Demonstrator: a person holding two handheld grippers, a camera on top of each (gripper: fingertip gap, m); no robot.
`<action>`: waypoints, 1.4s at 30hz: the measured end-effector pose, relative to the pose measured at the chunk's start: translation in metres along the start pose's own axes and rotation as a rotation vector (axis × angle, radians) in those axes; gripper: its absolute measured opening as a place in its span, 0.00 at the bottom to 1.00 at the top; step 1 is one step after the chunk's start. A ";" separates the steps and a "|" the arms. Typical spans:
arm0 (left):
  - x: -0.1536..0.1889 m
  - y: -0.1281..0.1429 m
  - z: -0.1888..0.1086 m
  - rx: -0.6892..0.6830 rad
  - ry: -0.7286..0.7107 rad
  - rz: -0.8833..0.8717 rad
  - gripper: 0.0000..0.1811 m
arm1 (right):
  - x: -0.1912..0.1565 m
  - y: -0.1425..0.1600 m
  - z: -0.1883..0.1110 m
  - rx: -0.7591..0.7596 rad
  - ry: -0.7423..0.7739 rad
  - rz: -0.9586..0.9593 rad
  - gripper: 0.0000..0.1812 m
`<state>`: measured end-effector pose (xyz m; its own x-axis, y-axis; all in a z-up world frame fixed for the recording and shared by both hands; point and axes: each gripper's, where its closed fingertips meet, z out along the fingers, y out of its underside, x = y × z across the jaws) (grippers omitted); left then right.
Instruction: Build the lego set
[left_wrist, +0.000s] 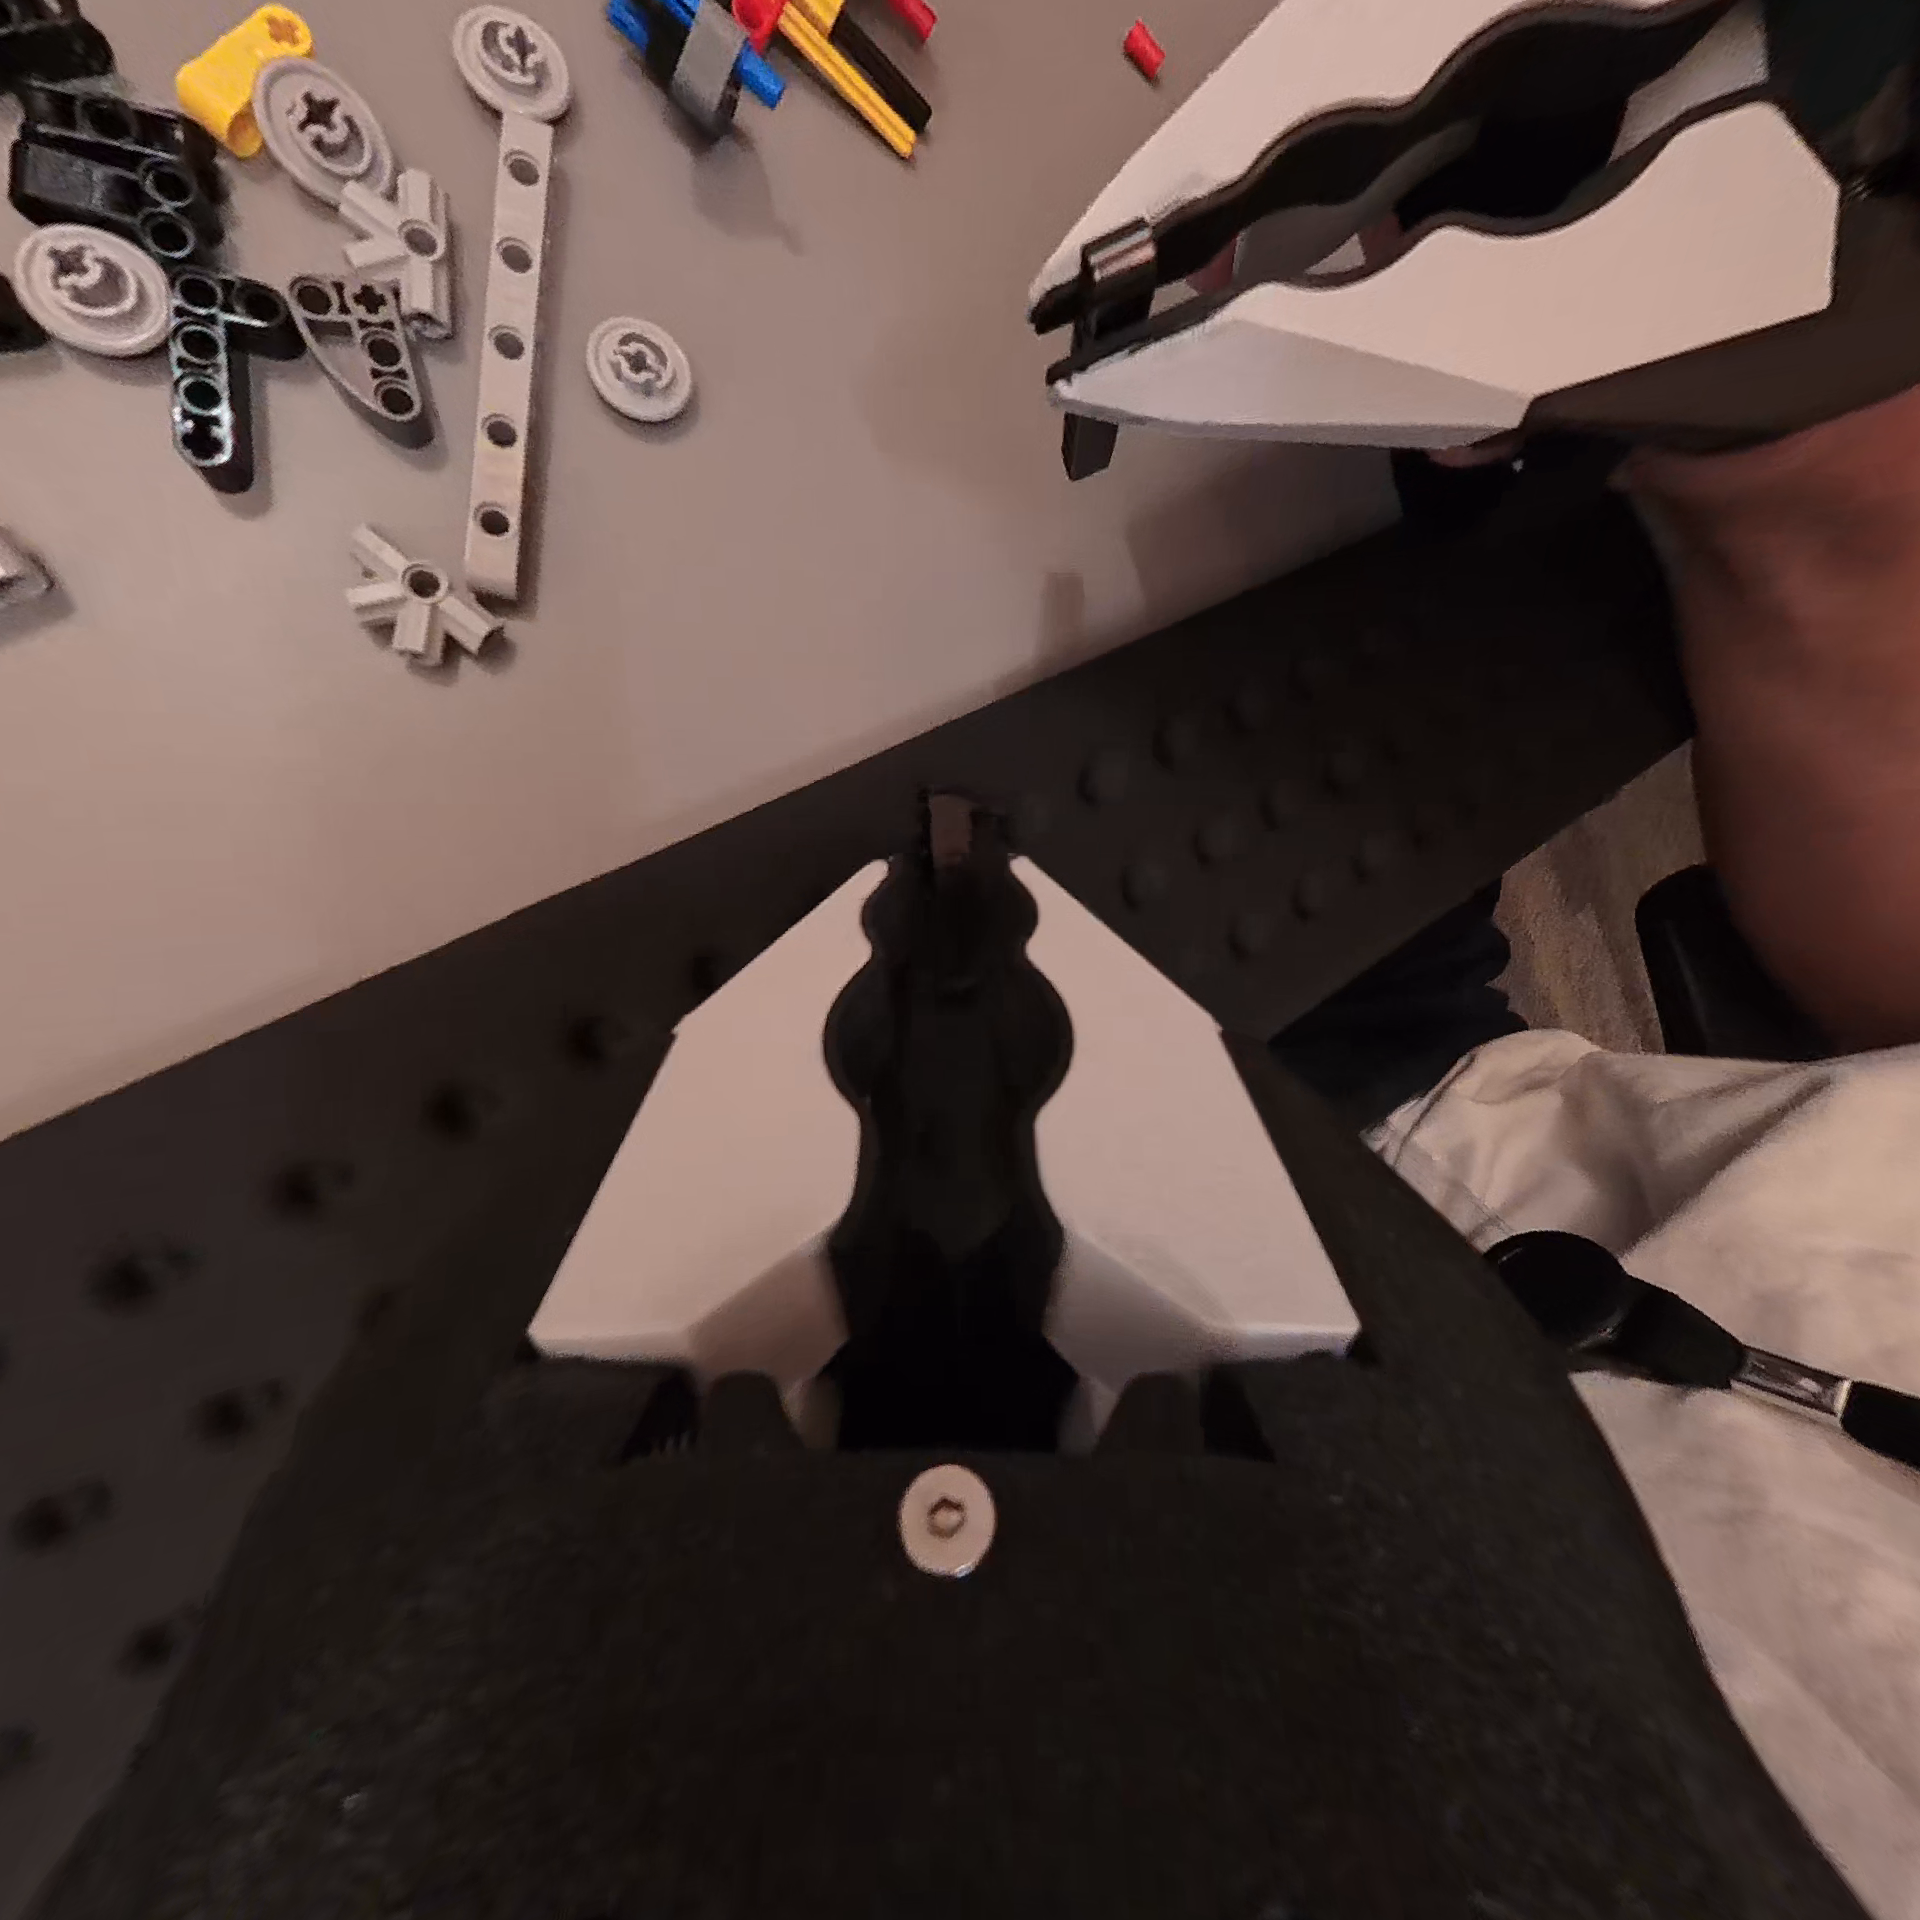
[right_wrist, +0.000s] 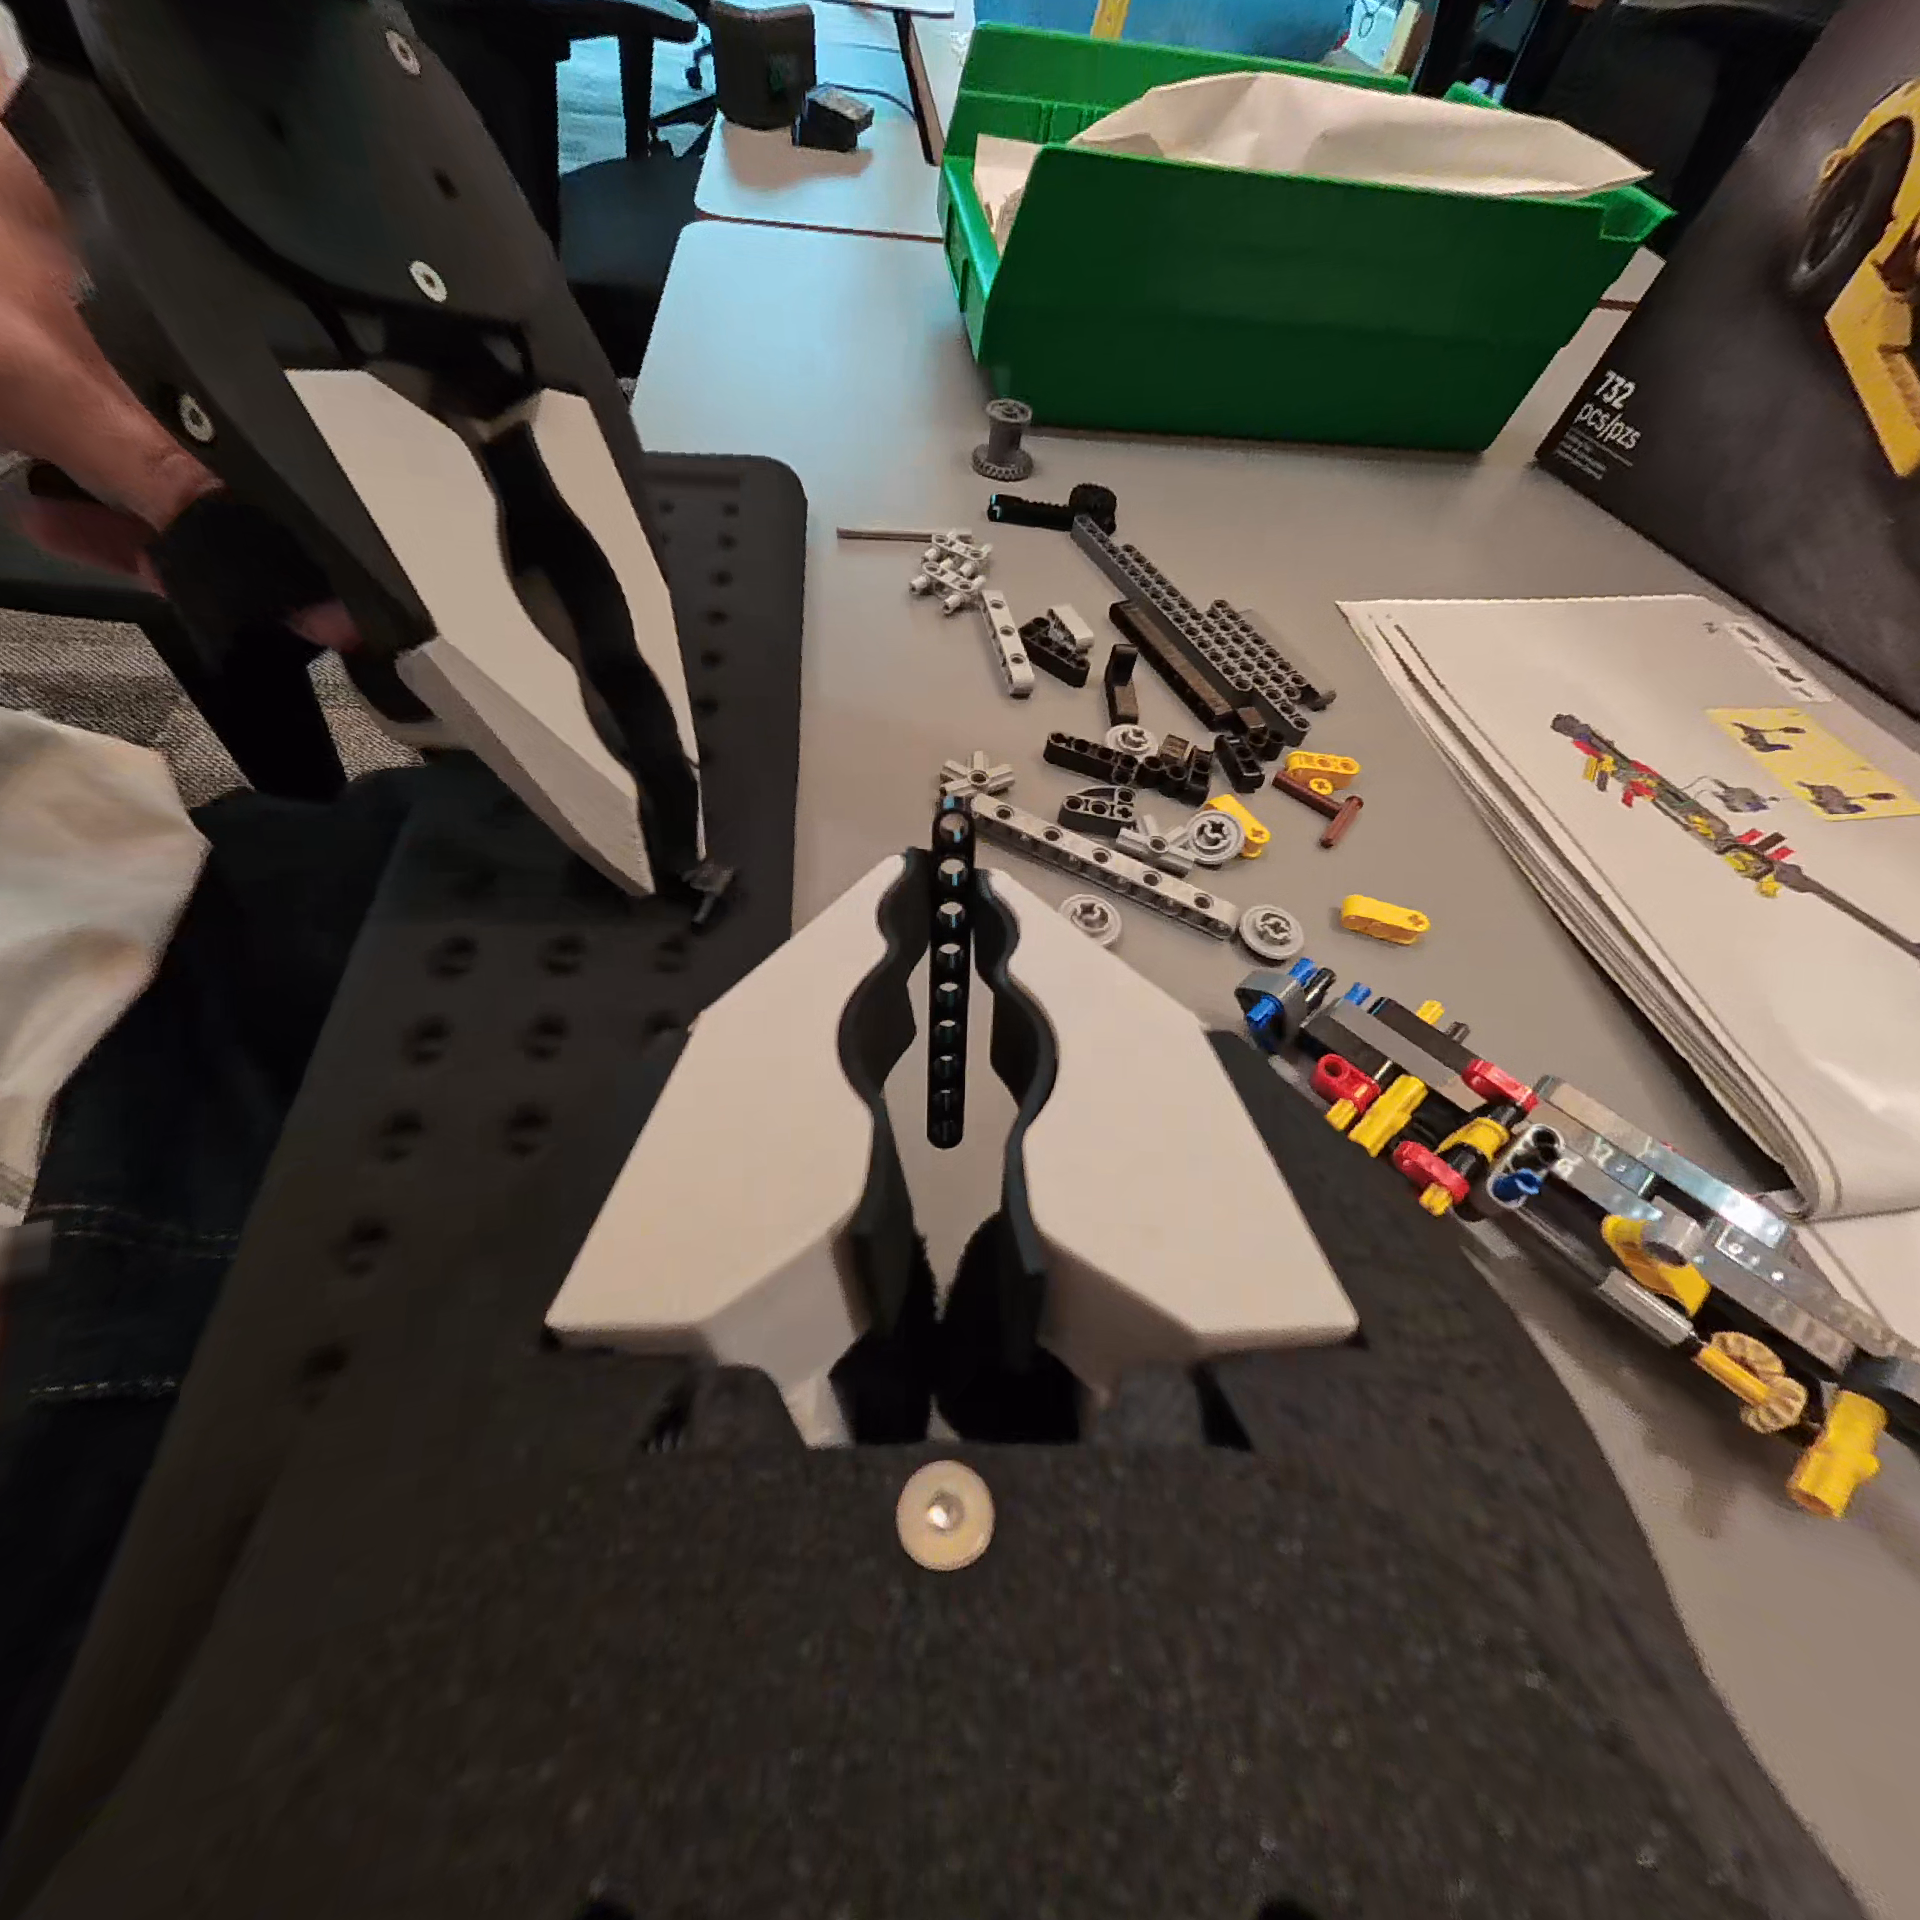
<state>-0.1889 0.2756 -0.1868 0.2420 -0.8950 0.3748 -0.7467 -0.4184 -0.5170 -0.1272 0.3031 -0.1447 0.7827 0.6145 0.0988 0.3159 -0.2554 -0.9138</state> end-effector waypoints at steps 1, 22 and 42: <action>0.000 0.001 0.002 -0.012 0.001 0.011 0.05 | 0.000 0.001 -0.001 -0.001 -0.003 0.004 0.03; 0.006 -0.142 -0.007 0.673 0.266 0.116 0.04 | 0.044 -0.041 -0.029 0.523 0.220 0.780 0.03; 0.019 -0.145 0.000 0.714 -0.016 0.585 0.03 | 0.053 -0.038 -0.031 0.537 0.294 0.724 0.03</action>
<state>-0.0760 0.3197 -0.1042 -0.0416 -0.9937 -0.1037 -0.1950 0.1099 -0.9746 -0.0813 0.3219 -0.0923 0.8185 0.2100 -0.5348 -0.5311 -0.0784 -0.8436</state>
